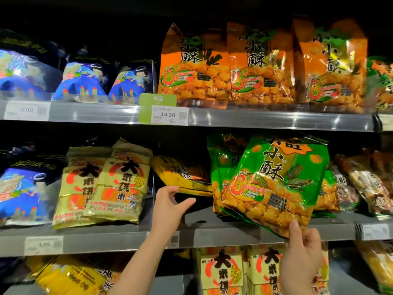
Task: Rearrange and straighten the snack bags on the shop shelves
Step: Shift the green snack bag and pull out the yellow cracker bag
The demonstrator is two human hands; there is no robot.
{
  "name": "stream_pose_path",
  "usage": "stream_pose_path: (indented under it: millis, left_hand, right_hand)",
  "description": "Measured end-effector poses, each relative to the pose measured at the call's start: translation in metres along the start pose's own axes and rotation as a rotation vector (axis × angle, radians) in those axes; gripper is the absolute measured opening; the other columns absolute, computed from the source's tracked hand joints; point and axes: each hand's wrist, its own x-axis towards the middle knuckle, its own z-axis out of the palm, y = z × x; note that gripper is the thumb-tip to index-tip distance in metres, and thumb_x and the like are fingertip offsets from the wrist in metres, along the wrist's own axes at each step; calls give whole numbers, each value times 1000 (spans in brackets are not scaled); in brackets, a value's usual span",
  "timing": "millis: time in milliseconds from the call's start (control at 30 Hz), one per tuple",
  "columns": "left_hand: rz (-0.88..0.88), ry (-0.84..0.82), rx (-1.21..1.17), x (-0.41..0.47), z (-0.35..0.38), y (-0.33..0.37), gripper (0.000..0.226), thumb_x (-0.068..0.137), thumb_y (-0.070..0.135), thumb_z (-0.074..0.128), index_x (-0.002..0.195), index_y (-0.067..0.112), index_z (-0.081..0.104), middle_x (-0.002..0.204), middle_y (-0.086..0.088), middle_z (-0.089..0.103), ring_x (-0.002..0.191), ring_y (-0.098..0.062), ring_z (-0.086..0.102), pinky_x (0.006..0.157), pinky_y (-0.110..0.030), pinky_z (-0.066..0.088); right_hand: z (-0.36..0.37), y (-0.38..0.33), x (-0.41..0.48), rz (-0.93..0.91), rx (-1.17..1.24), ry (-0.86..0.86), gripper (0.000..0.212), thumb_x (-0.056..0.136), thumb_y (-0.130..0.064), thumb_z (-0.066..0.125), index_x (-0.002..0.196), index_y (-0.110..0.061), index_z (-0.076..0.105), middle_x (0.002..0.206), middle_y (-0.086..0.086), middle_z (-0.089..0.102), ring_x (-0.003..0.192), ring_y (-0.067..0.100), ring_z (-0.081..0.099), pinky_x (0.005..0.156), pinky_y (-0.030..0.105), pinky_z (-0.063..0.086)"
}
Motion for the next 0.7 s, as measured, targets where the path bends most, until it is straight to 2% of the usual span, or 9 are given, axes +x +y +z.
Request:
stream_pose_path:
  millis: [133,200,267,400,467,567,667,700]
  left_hand:
    - [179,25,24,11,-3,24,42,75,22,74,106,23,46,110,5,46,109,-10,46,92,-23,37]
    - [222,65,31,14,-10,29,39,75,22,73,104,24,46,108,4,46,103,-10,48,87,-18,39]
    - [210,75,75,12,-17,28,37,77,23,71,104,22,46,108,4,45,100,-9,47,81,-11,37]
    - [118,142,93,7,-25,12,34,78,24,71,104,14,51,109,0,49,98,-13,50,90,-27,45]
    - [101,208,72,5,-24,10,31,78,25,70,100,15,51,104,1,50,93,-13,51,82,-21,46]
    - [107,290,94,-4,-18,11,30,78,27,71,97,17,49,99,2,47,82,-2,50,65,-8,38]
    - [93,348,88,-16,-9,8,33,77,22,72,95,13,46,98,-1,44,72,16,48,61,-3,38]
    - [75,342,80,-20,-6,6,35,78,22,71,99,13,45,100,-1,45,71,15,51,60,-5,40]
  right_hand:
    - [1,-2,-3,-7,1,2,40,93,-22,53,59,-16,34,59,6,35,45,4,37,45,18,27]
    - [4,0,-6,4,-3,-17,39,93,-23,53,61,-13,33,60,8,35,46,6,34,46,21,27]
    - [7,0,-9,11,2,-25,39,93,-24,53,62,-12,34,61,9,34,46,6,31,44,21,27]
    - [9,2,-12,15,21,-17,40,93,-23,54,61,-13,32,61,7,32,45,6,30,39,18,22]
    - [9,6,-10,17,24,-11,40,93,-24,54,61,-13,34,60,6,35,45,5,32,41,18,24]
    - [9,10,-10,13,32,-7,39,92,-24,55,64,-4,36,55,-4,42,44,3,37,42,14,29]
    - [9,10,-11,-6,66,-11,40,93,-20,55,65,-1,32,48,-13,47,43,1,39,40,12,30]
    - [9,11,-11,-15,67,-13,39,93,-20,55,65,-4,33,48,-13,46,43,1,38,41,12,30]
